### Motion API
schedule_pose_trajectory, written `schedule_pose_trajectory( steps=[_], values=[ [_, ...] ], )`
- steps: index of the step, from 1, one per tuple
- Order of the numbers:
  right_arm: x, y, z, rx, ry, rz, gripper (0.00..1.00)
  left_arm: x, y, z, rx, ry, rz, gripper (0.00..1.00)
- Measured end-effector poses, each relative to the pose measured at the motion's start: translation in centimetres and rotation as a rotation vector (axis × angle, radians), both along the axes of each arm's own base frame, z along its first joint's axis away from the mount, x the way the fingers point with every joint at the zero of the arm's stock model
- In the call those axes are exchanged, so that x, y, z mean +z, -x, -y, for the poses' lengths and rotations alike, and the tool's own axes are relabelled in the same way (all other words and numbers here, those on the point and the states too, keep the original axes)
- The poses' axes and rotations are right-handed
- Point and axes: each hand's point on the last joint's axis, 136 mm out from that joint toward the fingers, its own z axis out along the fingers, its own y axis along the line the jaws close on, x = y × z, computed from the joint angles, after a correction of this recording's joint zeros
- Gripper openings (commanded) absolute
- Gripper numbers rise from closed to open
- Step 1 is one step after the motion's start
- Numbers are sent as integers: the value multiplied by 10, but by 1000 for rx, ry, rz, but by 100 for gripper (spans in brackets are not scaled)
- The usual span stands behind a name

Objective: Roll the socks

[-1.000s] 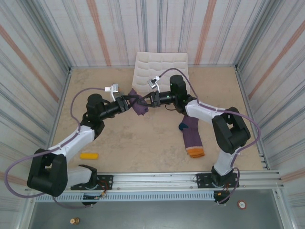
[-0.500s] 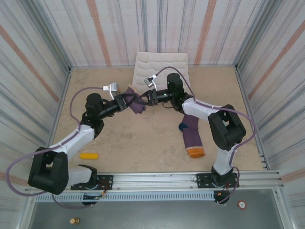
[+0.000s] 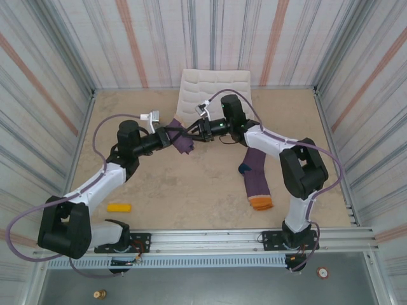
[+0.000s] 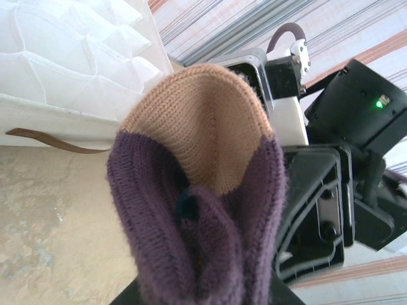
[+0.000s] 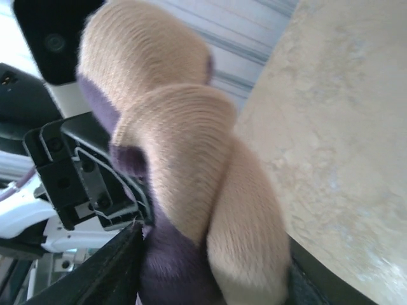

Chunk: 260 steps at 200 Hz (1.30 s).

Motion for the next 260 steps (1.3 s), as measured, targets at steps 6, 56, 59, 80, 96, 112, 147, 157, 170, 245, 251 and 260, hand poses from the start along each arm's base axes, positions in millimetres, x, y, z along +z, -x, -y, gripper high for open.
schedule_pose_trajectory(
  steps=[6,56,59,80,96,112,147,157,170,245,251,260],
  values=[
    [0,-5,7,-24,21,-3,54,0,0,0,-1,-13,2,0],
    [-3,-77,99,-388,288,4,53,2,-3,-2,-20,-133,60,0],
    [-4,-81,105,-409,304,1,52,2,-3,-2,-21,-139,61,0],
    [-13,-106,155,-569,471,-13,49,0,-2,-4,-32,-185,83,0],
    [-18,-123,185,-662,604,3,48,0,-2,-5,-38,-217,105,0],
    [-25,-134,205,-721,713,20,47,2,-2,-6,-43,-243,129,0],
    [-62,-141,243,-794,963,13,40,11,-5,-8,-43,-296,175,0],
    [-71,-143,253,-805,1029,11,38,14,-6,-9,-40,-312,188,0],
    [-81,-146,263,-818,1091,7,38,18,-7,-11,-33,-334,203,0],
    [-124,-155,277,-759,1185,-41,7,27,-4,-18,-14,-391,242,0],
    [-126,-155,277,-751,1190,-42,5,26,-4,-18,-15,-395,245,0],
    [-127,-155,275,-745,1188,-39,2,26,-4,-18,-17,-401,251,0]
  ],
)
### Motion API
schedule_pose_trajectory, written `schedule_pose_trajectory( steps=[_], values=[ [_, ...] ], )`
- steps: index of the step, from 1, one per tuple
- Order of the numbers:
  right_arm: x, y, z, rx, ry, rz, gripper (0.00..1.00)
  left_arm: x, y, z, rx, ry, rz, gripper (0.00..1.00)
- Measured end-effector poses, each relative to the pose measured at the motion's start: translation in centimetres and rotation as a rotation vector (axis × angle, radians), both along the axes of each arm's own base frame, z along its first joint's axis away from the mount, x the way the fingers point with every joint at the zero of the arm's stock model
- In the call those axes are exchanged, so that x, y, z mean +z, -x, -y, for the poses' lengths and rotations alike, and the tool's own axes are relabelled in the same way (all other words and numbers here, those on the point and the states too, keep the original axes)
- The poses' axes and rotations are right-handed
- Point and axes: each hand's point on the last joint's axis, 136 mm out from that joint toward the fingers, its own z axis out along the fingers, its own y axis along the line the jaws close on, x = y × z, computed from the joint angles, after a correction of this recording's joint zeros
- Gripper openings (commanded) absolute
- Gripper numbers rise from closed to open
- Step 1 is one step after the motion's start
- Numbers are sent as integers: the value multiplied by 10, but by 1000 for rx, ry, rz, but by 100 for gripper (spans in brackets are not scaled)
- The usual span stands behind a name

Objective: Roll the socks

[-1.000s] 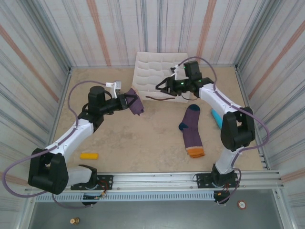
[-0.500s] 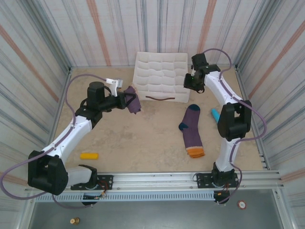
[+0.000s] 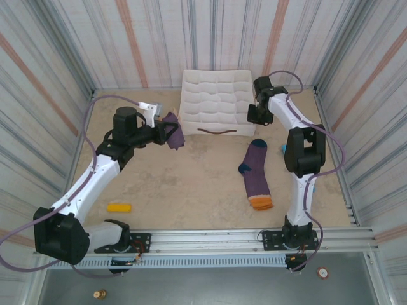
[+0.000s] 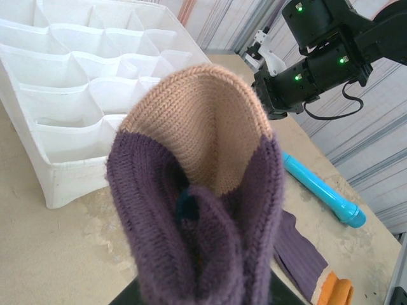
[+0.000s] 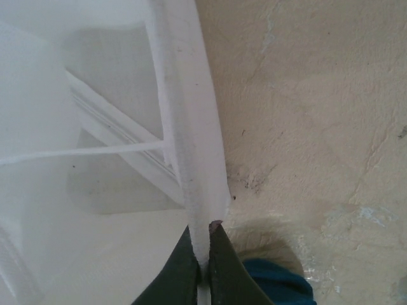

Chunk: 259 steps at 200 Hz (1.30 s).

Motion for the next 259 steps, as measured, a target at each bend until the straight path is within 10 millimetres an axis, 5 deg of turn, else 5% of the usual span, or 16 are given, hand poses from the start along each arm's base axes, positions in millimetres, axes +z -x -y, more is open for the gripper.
schedule_pose_trajectory(
  steps=[62,138,205,259],
  values=[
    [-1,8,-15,73,-31,47,0,19,-16,6,-30,-52,98,0],
    [-2,28,-52,209,-97,41,0,7,-68,25,-85,-126,164,0],
    [-1,37,-61,205,-166,-4,53,-18,-116,48,-157,-165,242,0],
    [6,46,-66,184,-221,-17,56,-53,-152,62,-198,-205,290,0]
  ],
)
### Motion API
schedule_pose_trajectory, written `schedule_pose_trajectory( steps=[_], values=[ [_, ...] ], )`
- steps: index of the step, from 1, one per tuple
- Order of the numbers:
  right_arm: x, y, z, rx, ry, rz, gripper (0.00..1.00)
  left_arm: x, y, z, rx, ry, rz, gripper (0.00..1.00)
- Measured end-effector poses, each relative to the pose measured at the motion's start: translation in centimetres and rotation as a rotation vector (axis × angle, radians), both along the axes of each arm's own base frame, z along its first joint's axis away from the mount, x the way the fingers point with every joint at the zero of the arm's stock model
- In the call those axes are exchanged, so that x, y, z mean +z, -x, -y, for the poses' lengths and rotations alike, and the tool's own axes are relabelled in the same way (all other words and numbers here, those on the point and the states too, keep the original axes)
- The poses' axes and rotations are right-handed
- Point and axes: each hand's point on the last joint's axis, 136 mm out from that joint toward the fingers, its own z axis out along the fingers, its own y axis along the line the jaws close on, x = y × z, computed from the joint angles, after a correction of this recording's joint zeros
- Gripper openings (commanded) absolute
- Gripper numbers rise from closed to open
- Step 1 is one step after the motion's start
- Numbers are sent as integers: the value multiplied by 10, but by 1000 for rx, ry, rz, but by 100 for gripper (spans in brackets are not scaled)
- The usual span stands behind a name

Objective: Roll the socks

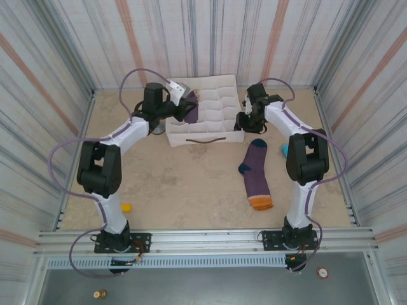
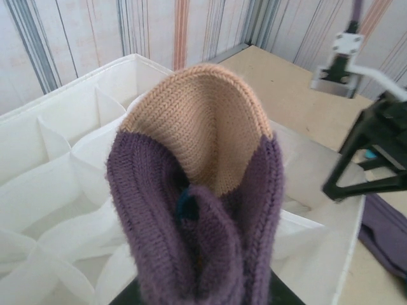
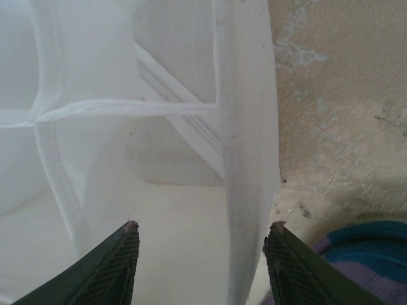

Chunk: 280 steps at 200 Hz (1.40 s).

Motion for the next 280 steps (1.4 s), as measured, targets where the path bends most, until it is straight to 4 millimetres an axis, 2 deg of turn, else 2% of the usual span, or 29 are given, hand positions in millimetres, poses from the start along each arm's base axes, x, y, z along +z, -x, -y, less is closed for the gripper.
schedule_pose_trajectory(
  steps=[43,87,162,197,280],
  values=[
    [20,26,1,-20,-50,8,57,-8,-22,8,-11,-2,63,0],
    [24,44,6,-30,-55,9,57,-9,-34,18,-42,-1,118,0],
    [12,63,6,-51,-85,-40,57,-16,-27,35,-97,-34,214,0],
    [5,72,5,-53,-98,-60,57,-30,-25,31,-88,-64,235,0],
    [8,80,5,-66,-116,-46,58,-53,-23,22,-62,-130,284,0]
  ],
)
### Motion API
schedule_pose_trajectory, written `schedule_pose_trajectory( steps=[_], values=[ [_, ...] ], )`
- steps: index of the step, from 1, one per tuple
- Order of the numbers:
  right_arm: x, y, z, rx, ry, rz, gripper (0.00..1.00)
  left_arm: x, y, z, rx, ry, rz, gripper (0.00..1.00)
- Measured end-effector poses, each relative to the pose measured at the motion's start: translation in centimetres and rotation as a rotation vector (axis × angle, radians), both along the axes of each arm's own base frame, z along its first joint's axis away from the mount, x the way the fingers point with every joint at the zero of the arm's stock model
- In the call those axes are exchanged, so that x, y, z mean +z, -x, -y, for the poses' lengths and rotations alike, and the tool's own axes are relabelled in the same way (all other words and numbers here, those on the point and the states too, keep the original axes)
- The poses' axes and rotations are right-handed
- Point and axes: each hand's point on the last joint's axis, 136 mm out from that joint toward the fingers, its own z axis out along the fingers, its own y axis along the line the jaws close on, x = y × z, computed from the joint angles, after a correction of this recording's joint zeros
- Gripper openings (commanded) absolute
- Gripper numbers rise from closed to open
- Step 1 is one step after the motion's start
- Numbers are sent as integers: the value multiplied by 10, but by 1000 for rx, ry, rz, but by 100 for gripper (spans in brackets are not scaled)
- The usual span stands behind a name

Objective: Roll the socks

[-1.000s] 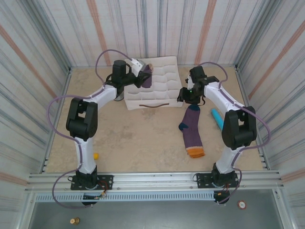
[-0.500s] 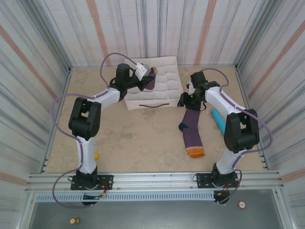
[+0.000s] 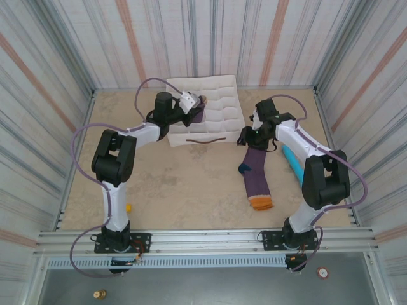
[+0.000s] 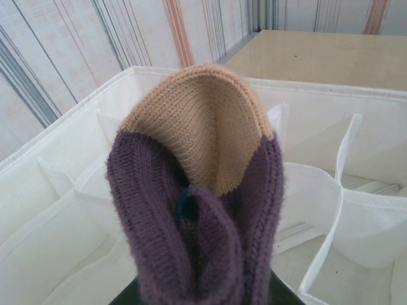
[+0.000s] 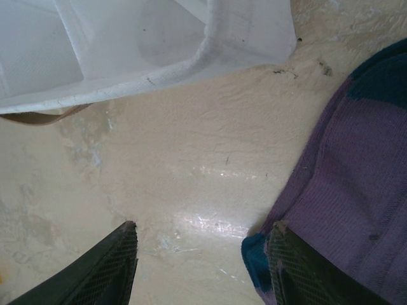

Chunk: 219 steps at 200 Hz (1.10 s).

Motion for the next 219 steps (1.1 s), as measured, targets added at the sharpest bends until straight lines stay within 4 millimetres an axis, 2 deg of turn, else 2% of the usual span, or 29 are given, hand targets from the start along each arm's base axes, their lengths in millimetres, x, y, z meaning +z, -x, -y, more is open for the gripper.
schedule_pose_trajectory(
  steps=[82,147,194,219],
  values=[
    [-5,3,1,-3,0,-11,57,-19,12,-9,-2,10,67,0],
    [-4,2,0,-2,-3,-7,57,-11,14,-7,-42,52,103,0],
    [-4,2,0,-2,-3,-7,57,-21,14,-14,-59,71,69,0],
    [-4,2,0,-2,-4,-7,57,-34,12,-16,-54,63,44,0]
  ],
)
